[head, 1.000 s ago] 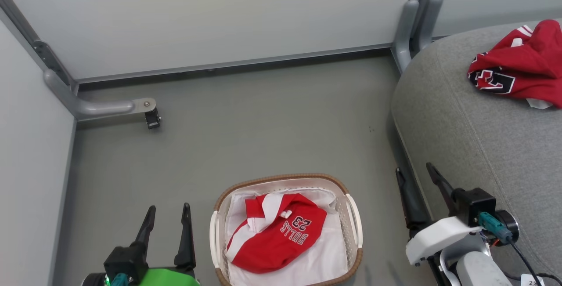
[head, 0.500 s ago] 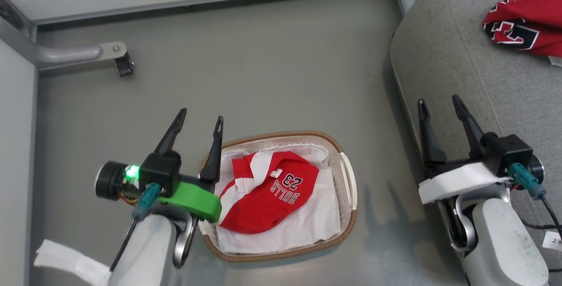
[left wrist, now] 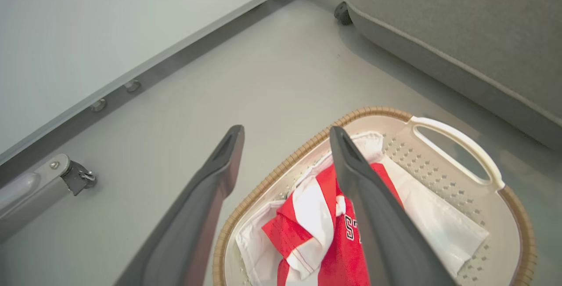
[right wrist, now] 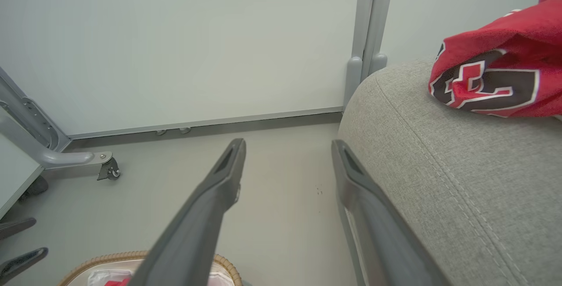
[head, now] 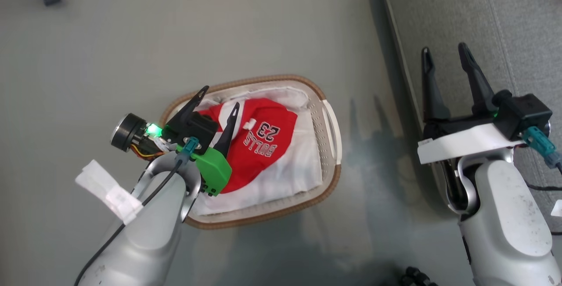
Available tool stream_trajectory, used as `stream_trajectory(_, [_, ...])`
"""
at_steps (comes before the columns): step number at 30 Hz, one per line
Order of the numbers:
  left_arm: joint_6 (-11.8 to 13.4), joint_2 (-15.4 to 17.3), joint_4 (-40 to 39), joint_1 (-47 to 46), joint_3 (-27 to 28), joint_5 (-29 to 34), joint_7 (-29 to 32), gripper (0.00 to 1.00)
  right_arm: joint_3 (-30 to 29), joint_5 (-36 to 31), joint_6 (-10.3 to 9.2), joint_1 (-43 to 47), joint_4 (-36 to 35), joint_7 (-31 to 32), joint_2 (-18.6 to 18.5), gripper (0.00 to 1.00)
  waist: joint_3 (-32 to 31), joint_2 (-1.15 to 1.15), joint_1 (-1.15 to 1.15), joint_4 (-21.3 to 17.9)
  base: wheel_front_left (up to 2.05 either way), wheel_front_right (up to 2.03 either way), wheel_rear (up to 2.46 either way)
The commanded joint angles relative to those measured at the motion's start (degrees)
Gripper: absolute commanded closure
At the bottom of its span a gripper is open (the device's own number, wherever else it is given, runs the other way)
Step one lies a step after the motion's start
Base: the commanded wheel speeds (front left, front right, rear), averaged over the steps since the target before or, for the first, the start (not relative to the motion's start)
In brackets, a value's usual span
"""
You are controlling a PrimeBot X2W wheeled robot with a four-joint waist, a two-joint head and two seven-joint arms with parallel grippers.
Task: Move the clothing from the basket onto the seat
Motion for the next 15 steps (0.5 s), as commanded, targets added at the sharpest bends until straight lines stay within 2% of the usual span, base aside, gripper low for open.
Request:
stream_trajectory(1, [-0.13,0.47,1.96,-1.93,-0.30,0.33,0.35,0.00,0.49,0.67,-0.08,-1.37,-0.50,-0.11,-0.12,0.00,6.59,0.00,-0.01,-4.43,0.00,0.00,0.00])
stream_trajectory(9, [0.40,0.91,13.23,-6.32,-3.38,2.40,2.46,0.00,3.12,3.93,-0.08,-4.17,-1.71,-0.11,-0.13,0.00,12.12,0.00,-0.01,-7.85,0.00,0.00,0.00])
stream_trajectory(15, [3.51,2.49,19.44,-9.73,-3.04,2.97,5.53,0.00,4.24,5.58,-0.08,-5.40,-2.84,-0.11,-0.12,0.00,15.75,0.00,-0.01,-10.09,0.00,0.00,0.00])
